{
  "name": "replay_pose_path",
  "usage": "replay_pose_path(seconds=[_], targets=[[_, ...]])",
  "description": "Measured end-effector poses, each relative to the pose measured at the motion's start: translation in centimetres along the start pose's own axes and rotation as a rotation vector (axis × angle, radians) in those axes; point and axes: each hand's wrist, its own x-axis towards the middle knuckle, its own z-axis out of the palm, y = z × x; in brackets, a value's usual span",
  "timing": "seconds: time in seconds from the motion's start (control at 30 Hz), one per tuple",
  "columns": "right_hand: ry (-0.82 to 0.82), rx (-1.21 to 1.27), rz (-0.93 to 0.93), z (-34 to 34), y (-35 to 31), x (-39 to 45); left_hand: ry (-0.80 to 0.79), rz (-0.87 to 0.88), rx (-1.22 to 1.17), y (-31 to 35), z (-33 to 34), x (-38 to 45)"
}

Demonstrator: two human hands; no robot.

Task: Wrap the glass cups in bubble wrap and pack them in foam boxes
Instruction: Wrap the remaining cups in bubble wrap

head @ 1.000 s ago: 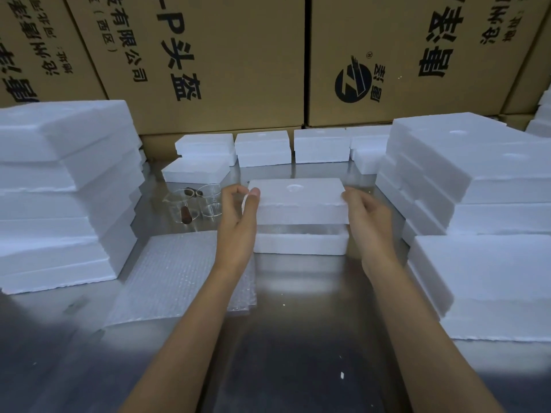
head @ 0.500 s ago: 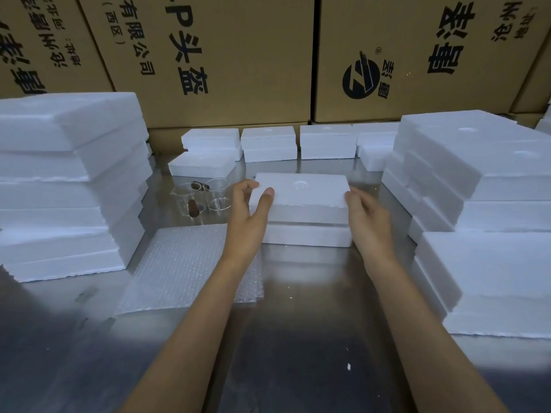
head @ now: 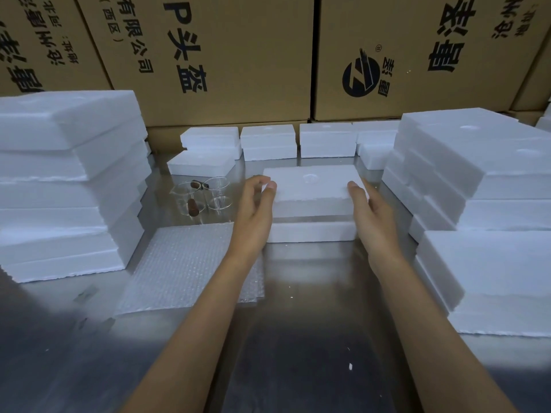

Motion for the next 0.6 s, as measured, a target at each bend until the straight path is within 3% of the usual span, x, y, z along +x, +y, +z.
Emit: replay_pose_path(seconds=[0.6], targets=[[-0.032, -0.127, 0.044, 0.6, 1.2, 0.4, 0.006, -0.096, 0.115, -1.9, -0.2, 1.8]])
